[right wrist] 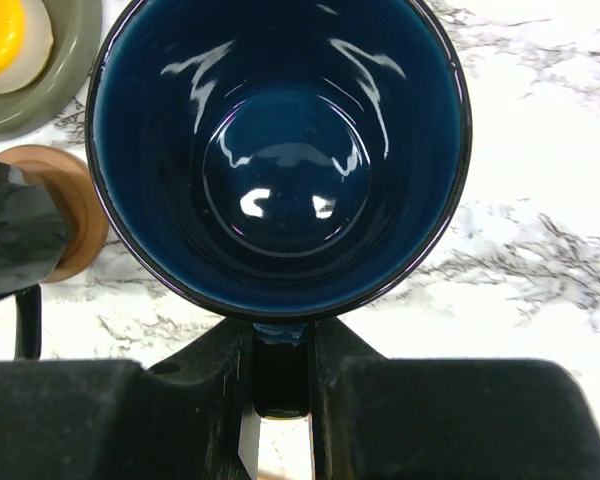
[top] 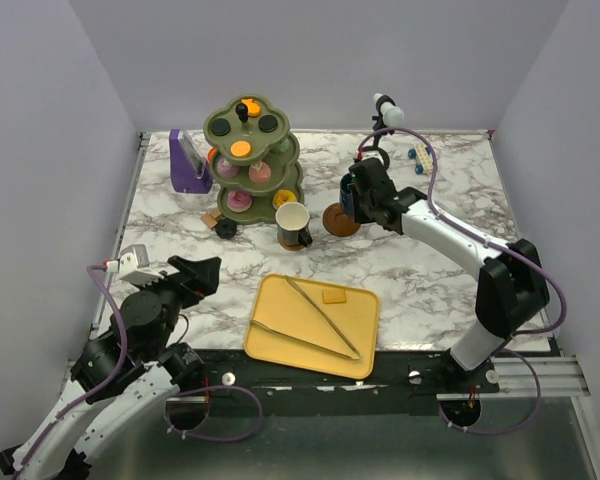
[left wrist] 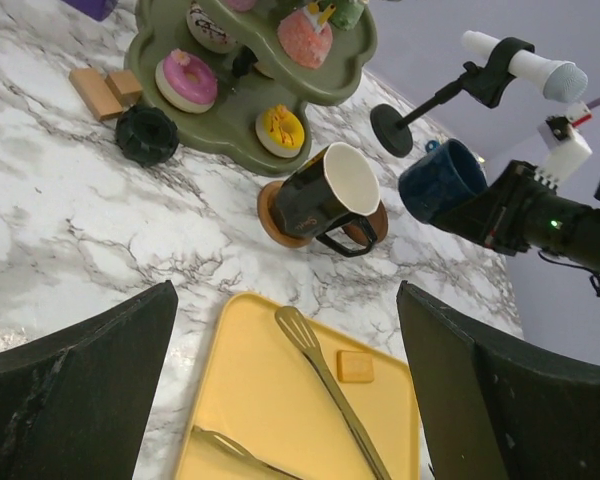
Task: Serve the afternoon tea
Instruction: Place the cup on the coaster.
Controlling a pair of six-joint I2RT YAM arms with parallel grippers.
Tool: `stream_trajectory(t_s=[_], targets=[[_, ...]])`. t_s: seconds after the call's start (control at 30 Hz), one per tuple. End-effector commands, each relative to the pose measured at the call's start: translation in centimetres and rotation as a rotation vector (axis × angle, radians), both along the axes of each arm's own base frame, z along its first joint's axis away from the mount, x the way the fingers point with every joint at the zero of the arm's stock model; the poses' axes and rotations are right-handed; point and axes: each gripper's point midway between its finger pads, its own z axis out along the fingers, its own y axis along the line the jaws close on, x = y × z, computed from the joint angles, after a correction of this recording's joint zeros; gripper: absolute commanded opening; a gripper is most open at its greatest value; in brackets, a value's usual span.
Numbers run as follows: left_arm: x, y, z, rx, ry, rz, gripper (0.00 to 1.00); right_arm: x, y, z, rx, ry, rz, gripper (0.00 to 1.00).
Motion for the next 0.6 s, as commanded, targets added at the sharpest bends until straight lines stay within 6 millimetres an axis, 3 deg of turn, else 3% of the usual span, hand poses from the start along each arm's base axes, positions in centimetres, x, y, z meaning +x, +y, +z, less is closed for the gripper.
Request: stream_trajectory(t_s=[0.0, 0.2, 0.57], targets=[[-0.8, -0.7, -0.3, -0.083, -0.021, -0.05, 0.99, 4.1, 2.9, 2.7, 0.101, -0.121, 0.031, 0.0], [-1.0, 0.3, -0.7, -0.056, -0.034, -0.025, 0.99, 5.0, 3.7, 1.2, 0.055, -0.104, 0.121, 0.0], [-0.8, -0.9, -2.8, -0.059, 0.0, -0.062, 0.99, 4.0, 3.3, -0.3, 0.022, -0.076, 0.16, 0.0]])
